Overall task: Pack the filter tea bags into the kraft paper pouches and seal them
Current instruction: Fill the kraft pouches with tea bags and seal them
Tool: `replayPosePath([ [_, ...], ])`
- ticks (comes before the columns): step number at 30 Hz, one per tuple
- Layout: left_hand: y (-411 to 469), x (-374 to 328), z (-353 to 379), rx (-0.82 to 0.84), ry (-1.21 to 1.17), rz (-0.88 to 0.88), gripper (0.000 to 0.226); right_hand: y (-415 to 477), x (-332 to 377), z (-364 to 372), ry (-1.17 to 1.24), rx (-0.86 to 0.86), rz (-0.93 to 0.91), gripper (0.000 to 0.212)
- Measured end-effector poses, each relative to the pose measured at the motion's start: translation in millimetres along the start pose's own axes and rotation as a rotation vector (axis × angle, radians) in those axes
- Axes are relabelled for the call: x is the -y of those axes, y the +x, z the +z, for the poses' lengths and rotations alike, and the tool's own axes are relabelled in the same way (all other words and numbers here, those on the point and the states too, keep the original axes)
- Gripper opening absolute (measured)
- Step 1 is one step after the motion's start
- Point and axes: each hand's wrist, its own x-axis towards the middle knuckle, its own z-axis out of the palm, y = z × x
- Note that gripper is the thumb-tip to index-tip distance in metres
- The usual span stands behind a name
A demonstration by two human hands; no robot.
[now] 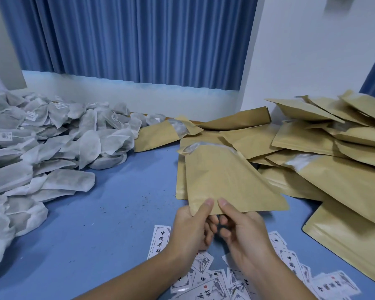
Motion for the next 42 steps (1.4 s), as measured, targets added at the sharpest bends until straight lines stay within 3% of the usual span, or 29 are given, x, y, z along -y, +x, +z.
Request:
replayPosePath([
  [4, 0.5, -0.1, -3.7, -0.020, -0.047, 0.018, 0.028, -1.4, -2.3, 0.7, 0.025, -0.014, 0.039, 0.012],
  [8, -0.9, -0.3, -5.5, -0.029, -0.079, 0.032, 0.021, 2.1, -9.0, -0.9, -0.034, -0.035, 0.032, 0.026],
  [14, 2.3, -4.2, -6.8, -0.109, -0.177, 0.032, 0.020, 0.3, -3.8, -1.0, 0.060, -0.065, 0.029, 0.006],
  [21, 0.4, -3.3, -5.6, -0.106, -0.164, -0.001, 0.018, 1.6, -3.2, -3.1, -0.002, -0.097, -0.031, 0.016],
  [27, -4.2, -6.9, -0.9, -0.179, -0.371, 0.017, 0.015, 5.2, 1.3, -6.5, -0.002, -0.126, -0.098, 0.018],
  [31, -5.4, -8.7, 1.9, -0.197, -0.355, 0.034, 0.019, 4.7, 3.6, -7.7, 0.090, -0.156, -0.037, 0.019],
  [39, -7.4, -16.2, 10.6, -0.163, -0.233, 0.112, 0.021, 13.7, 14.8, -25.0, -0.027, -0.221, -0.208, 0.031],
  [42, -3.8, -28.1, 22.8, -0.087, -0.154, 0.240, 0.028, 15.8, 29.7, -32.2, -0.091, -0.248, -0.401, 0.041],
])
